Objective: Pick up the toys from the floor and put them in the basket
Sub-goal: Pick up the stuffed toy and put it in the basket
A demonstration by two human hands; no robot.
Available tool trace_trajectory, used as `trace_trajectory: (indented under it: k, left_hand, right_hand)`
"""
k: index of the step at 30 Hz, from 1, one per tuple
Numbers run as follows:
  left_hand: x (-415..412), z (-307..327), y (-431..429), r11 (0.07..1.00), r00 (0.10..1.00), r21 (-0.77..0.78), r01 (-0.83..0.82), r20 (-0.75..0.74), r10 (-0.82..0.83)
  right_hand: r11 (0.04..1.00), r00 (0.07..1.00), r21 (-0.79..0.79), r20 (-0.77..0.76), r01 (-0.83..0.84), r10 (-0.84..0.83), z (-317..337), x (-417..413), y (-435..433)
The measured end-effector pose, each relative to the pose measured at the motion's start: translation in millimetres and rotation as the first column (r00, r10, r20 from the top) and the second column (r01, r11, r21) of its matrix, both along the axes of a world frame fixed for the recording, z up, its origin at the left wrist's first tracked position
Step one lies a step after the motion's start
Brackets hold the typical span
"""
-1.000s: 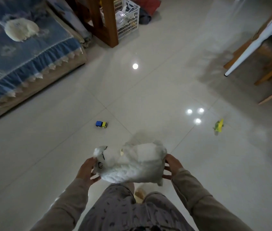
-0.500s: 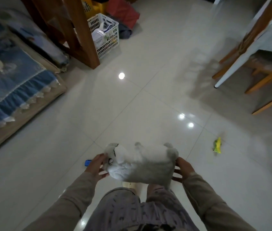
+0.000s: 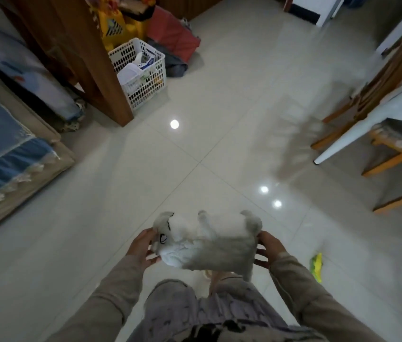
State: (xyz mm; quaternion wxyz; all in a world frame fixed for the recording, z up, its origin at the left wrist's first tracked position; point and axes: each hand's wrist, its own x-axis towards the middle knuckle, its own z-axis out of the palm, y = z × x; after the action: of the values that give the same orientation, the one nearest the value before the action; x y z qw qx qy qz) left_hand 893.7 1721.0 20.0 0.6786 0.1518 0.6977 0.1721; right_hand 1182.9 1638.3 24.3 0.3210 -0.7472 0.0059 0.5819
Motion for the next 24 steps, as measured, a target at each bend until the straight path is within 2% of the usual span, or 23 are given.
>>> trace_trajectory:
  k: [7, 14, 20, 24]
  left_hand:
    - [40, 0, 81, 0.982, 0.982, -0.021, -0.189, -0.016, 0.188]
    - [52, -3, 155, 0.936, 0.936, -0.019, -0.352, 0.002, 0.352]
    - [47, -24, 245, 0.924, 0.925, -0.051, -0.378, 0.011, 0.379]
    - [47, -20, 326, 0.94, 0.941, -0.028, -0.339, 0.013, 0.339]
  right_hand:
    - [0.982, 0.981, 0.002, -0.023, -0.191, 0.191, 15, 51, 127]
    - [0.945, 0.943, 0.061, -0.06, -0.323, 0.326, 16, 69, 245]
    - [0.927, 0.928, 0.095, -0.056, -0.363, 0.369, 6, 69, 343]
    - [0.94, 0.941, 0.064, -0.038, -0.334, 0.337, 5, 69, 410]
